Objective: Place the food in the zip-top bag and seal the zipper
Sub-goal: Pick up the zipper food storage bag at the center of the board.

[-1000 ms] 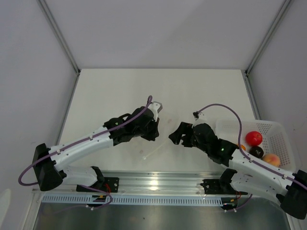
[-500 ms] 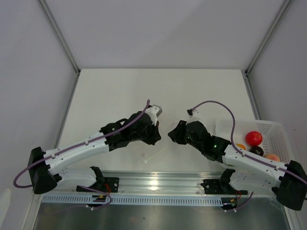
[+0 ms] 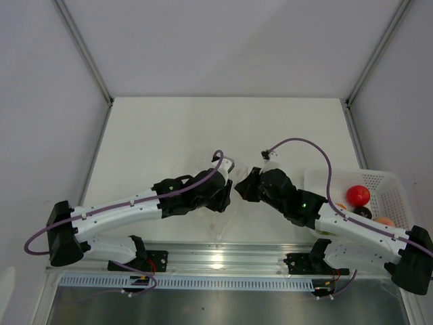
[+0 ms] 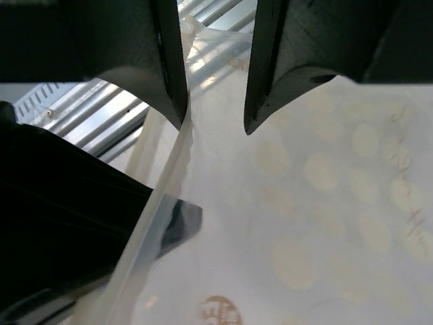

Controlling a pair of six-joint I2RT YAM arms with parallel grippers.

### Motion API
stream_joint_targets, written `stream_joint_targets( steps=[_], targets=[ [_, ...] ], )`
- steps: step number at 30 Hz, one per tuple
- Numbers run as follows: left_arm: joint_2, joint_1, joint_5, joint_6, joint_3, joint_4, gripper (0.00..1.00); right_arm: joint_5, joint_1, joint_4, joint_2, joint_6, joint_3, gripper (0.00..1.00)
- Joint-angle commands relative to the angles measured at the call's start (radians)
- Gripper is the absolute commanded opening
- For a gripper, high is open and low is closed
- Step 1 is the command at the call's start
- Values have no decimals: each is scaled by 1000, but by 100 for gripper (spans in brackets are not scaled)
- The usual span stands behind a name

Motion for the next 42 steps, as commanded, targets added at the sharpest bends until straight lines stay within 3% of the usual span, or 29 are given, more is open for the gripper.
stream_joint_targets(
  steps=[1, 4, 8, 12, 16, 19, 23, 28, 32, 37, 42],
  targets=[
    [5, -12, -124, -37, 40, -37, 42, 11, 5, -21, -30, 29, 49, 0],
    [7, -20, -178, -54, 37, -51, 41, 8, 5, -31, -44, 35, 45, 0],
    [27, -23, -198, -35, 60, -54, 32, 7, 7, -41, -53, 33, 46, 0],
    [77, -23, -194, 21, 114, -64, 1, 17, 4, -83, -37, 6, 77, 0],
    [105, -23, -161, 83, 256, -96, 0, 7, -53, -196, 32, -52, 127, 0],
    [131, -22, -222, 97, 360, -150, 1, -16, -117, -265, 101, -121, 167, 0],
    [195, -3, -296, 133, 573, -235, 1, -87, -220, -296, 169, -187, 204, 0],
    [283, 49, -315, 190, 698, -235, 0, -194, -349, -290, 216, -259, 238, 0],
    [312, 61, -296, 179, 637, -163, 1, -237, -407, -301, 279, -307, 273, 0],
    [306, 72, -332, 130, 409, -11, 1, -274, -418, -282, 348, -330, 272, 0],
    [298, 84, -319, 113, 283, 139, 1, -313, -415, -233, 381, -330, 252, 0]
  ],
)
